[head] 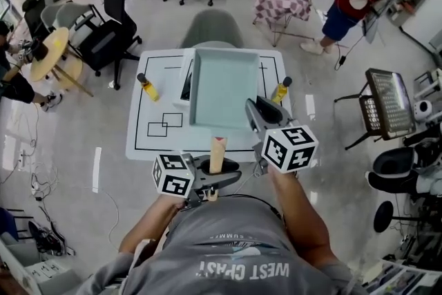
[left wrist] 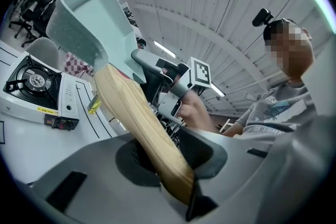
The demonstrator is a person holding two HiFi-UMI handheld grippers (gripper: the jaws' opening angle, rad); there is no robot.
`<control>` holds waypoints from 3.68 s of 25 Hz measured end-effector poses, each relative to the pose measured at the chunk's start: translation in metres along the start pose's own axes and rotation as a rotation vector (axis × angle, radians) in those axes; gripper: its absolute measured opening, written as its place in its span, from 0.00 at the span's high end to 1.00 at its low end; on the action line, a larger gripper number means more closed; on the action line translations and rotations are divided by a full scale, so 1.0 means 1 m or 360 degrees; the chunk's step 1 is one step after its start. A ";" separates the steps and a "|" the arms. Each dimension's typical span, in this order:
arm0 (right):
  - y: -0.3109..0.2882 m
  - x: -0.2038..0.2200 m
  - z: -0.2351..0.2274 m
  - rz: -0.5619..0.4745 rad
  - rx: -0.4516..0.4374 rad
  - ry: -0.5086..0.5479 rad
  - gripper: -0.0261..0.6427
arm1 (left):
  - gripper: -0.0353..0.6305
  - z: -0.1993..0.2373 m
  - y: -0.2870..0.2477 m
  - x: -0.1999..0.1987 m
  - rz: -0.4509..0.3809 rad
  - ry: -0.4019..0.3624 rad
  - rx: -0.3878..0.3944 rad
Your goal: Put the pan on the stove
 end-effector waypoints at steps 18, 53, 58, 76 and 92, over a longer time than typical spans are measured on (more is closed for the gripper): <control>-0.043 -0.009 0.014 0.0036 -0.0069 0.0059 0.83 | 0.79 0.030 0.024 -0.012 -0.0043 -0.0017 -0.0050; -0.132 -0.002 -0.040 0.0295 -0.0246 0.0017 0.83 | 0.79 0.115 0.004 -0.013 -0.0078 0.0171 -0.0296; -0.147 0.005 -0.052 0.0335 -0.0239 -0.0005 0.83 | 0.79 0.130 0.004 -0.009 -0.0078 0.0216 -0.0301; -0.193 0.042 -0.101 0.0470 -0.0166 -0.0099 0.83 | 0.79 0.185 -0.001 0.019 -0.0044 0.0384 -0.0284; -0.219 0.076 -0.133 0.0551 -0.0097 -0.0165 0.83 | 0.79 0.217 -0.003 0.046 -0.0028 0.0500 -0.0258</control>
Point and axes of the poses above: the fingertips, and each gripper's own axes: y backward along the fingers, z to its left, x out of its underside, the point moved 2 cm from there along y, backward along the fingers, and after that the axes turned 14 degrees about -y, right-handed, at the moved point
